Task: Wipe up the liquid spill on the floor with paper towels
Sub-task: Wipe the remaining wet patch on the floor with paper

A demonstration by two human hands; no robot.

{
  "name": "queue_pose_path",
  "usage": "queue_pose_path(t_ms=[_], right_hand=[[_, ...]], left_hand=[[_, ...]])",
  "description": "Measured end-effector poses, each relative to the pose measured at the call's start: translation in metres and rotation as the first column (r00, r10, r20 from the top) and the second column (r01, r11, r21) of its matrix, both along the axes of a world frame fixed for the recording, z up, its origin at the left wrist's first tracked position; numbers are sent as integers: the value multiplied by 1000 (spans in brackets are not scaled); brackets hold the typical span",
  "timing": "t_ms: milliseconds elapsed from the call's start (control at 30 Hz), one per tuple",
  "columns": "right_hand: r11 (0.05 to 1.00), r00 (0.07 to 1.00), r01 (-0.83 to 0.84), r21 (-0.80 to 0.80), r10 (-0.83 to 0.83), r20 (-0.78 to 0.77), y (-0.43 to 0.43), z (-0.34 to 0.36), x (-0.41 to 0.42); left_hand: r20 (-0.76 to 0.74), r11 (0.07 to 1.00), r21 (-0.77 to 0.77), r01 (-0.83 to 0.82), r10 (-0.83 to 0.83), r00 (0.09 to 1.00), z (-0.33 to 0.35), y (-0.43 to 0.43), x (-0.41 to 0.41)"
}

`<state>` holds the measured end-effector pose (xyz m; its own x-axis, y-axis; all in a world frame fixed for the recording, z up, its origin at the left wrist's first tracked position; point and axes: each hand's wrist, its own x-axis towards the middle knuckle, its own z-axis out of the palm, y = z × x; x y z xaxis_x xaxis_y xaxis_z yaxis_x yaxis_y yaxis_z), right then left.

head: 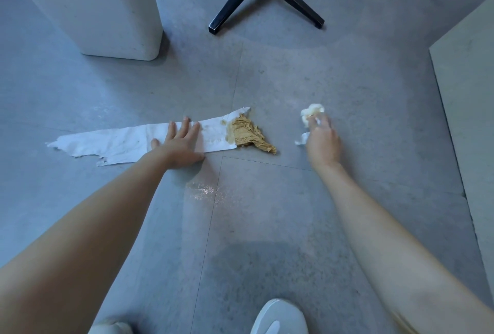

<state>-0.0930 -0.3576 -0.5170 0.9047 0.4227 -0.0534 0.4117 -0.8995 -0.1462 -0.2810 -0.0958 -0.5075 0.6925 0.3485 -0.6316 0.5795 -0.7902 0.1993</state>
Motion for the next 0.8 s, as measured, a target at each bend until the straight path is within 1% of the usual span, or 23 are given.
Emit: queue_pose_path(t_ms=[33, 133, 200, 267, 367, 467, 567, 633, 800], right_hand=[[1000, 999, 21, -15, -22, -40, -2, -6, 4], [995, 989, 11, -104, -25, -142, -2, -23, 10], [994, 989, 11, -110, -27, -147, 3, -26, 16], [996, 991, -24, -84, 13, -133, 13, -26, 27], [994, 983, -80, -69, 67, -173, 36, -24, 37], [991, 978, -115, -69, 100, -185, 63, -21, 43], [971, 964, -237, -40, 230, -134, 92, -18, 43], [946, 942, -322, -46, 315, -113, 112, -16, 37], [909, 910, -415, -49, 414, -36, 165, -10, 21]], left_hand=[[2, 1000, 1, -1, 1, 1000, 0, 0, 0], [32, 1000, 19, -4, 4, 999, 0, -2, -1], [92, 999, 52, -13, 8, 996, -2, -4, -6], [180, 994, 105, -39, 19, 983, -5, -4, -13], [259, 981, 147, -123, 82, 962, -8, 2, -22], [258, 963, 157, -218, 173, 950, -12, 17, -31], [228, 939, 144, -313, 277, 933, -19, 34, -44], [193, 941, 120, -317, 291, 937, -23, 38, -51], [162, 944, 88, -318, 302, 940, -25, 39, -52]])
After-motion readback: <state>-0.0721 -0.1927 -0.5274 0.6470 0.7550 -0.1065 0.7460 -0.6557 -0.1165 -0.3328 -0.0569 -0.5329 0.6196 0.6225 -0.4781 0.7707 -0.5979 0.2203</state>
